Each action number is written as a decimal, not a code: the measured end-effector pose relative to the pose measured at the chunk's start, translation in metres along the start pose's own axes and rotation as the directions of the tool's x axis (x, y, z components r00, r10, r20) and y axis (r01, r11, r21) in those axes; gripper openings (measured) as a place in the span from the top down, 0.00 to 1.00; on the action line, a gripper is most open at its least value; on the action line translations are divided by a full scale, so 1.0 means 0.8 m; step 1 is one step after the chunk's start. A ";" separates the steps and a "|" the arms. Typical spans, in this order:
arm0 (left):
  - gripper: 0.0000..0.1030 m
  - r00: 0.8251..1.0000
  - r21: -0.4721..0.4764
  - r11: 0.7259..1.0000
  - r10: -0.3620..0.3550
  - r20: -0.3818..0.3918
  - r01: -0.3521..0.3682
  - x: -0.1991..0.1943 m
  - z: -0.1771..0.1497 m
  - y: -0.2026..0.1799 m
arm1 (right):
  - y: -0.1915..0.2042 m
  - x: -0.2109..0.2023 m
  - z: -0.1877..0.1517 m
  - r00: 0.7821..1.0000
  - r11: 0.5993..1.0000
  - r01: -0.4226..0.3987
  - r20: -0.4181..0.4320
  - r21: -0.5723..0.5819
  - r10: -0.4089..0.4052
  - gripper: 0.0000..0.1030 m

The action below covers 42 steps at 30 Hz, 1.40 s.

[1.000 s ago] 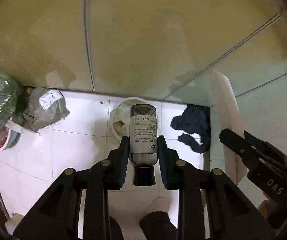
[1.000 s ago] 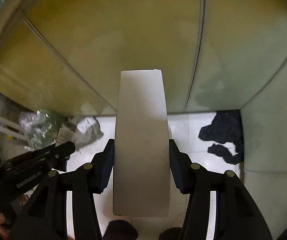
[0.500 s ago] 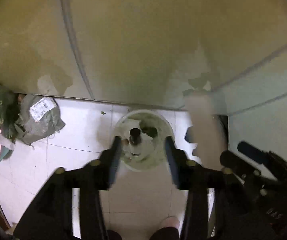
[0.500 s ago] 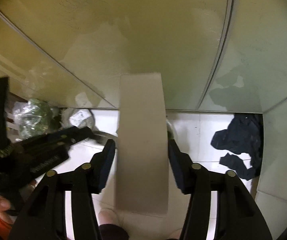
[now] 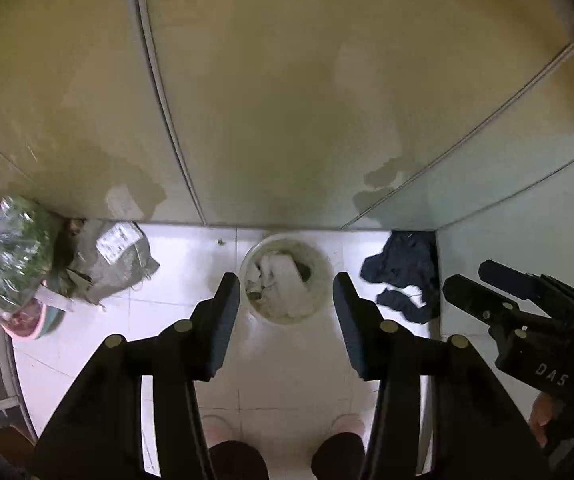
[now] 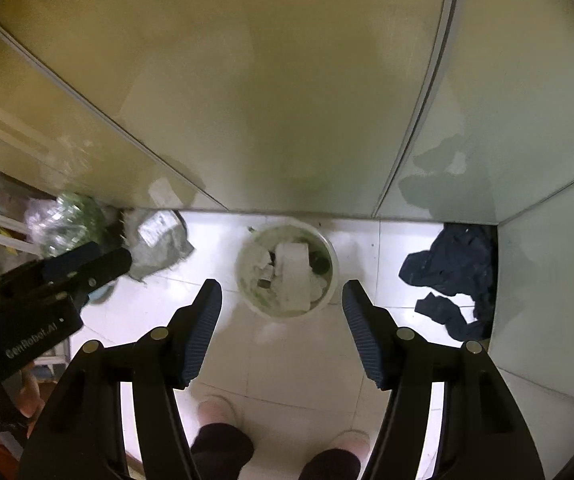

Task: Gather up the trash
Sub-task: 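Move both tools back up over the mat toward the orange peel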

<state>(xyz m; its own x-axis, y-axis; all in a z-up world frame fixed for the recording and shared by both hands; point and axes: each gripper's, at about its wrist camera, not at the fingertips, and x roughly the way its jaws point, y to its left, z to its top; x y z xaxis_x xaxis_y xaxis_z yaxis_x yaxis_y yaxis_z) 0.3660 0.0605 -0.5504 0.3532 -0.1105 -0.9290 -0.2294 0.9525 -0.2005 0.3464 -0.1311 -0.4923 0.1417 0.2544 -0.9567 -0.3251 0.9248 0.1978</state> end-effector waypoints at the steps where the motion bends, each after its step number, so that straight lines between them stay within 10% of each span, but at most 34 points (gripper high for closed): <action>1: 0.54 1.000 0.003 1.000 -0.006 0.016 0.005 -0.023 0.005 -0.004 | 0.009 -0.030 0.005 1.000 1.000 0.008 0.024 -0.005 -0.008 0.43; 11: 0.54 0.978 0.068 0.998 -0.027 0.209 0.013 -0.289 0.066 -0.028 | 0.083 -0.263 0.033 0.972 0.998 0.042 0.233 -0.044 -0.031 0.43; 18: 0.52 0.922 0.139 0.990 -0.071 0.382 0.019 -0.469 0.093 -0.029 | 0.133 -0.416 0.036 0.912 0.998 0.053 0.408 -0.018 -0.041 0.43; 23: 0.44 0.862 0.195 0.980 -0.120 0.492 0.025 -0.572 0.097 -0.021 | 0.161 -0.510 0.029 0.832 0.996 0.083 0.547 0.039 -0.091 0.43; 32: 0.26 0.798 0.252 0.967 -0.174 0.577 0.029 -0.653 0.108 -0.015 | 0.201 -0.592 0.021 0.694 0.985 0.135 0.699 0.111 -0.174 0.43; 35: 0.09 0.792 0.244 0.969 -0.177 0.584 0.037 -0.656 0.119 -0.014 | 0.204 -0.599 0.029 0.673 0.984 0.144 0.719 0.101 -0.172 0.38; 42: 0.09 0.784 0.207 0.978 -0.134 0.607 0.007 -0.635 0.162 -0.031 | 0.185 -0.592 0.069 0.660 0.991 0.121 0.741 0.057 -0.123 0.32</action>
<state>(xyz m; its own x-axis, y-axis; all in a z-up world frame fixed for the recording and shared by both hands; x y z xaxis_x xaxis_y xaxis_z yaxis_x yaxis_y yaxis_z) 0.3094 0.1300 -0.0329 0.8577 -0.0422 -0.5125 -0.0339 0.9898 -0.1381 0.2825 -0.0989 0.0019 0.8266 0.2640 -0.4970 -0.2518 0.9633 0.0929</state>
